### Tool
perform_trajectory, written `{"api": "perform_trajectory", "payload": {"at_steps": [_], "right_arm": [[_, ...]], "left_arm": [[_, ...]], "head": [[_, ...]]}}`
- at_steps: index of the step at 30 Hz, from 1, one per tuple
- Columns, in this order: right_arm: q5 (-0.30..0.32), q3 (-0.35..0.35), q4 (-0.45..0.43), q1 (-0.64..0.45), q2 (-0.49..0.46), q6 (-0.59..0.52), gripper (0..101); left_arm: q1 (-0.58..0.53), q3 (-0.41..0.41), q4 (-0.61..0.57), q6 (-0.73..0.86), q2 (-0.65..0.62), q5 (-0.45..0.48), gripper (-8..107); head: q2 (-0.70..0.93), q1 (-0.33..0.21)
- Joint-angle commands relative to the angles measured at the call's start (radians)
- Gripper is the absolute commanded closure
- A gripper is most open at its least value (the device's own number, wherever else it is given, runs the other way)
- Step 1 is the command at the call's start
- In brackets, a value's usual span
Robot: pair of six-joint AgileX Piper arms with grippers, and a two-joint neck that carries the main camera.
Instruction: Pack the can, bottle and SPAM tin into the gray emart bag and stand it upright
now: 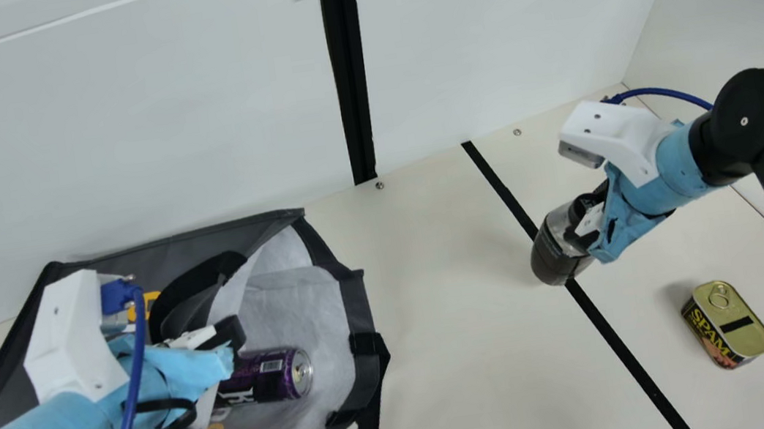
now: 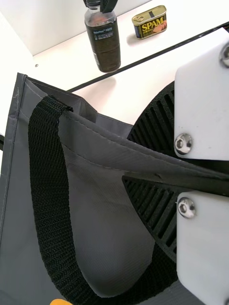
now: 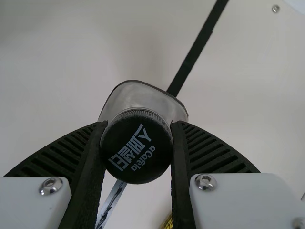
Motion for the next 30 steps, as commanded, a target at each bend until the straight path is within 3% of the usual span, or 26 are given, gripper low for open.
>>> {"api": "perform_trajectory", "payload": {"at_steps": [1,16,30], "right_arm": [[0.001,0.007,0.010,0.005,0.000,-0.058,101],[0.001,0.081,0.087,0.069,-0.021,-0.319,101],[0.001,0.142,0.151,0.165,-0.061,-0.405,101]], "left_arm": [[0.000,0.000,0.000,0.000,0.000,0.000,107],[0.000,0.000,0.000,0.000,0.000,0.000,107],[0.000,0.000,0.000,0.000,0.000,0.000,107]], "head": [[-0.002,-0.023],[-0.002,-0.023],[-0.002,-0.023]]}}
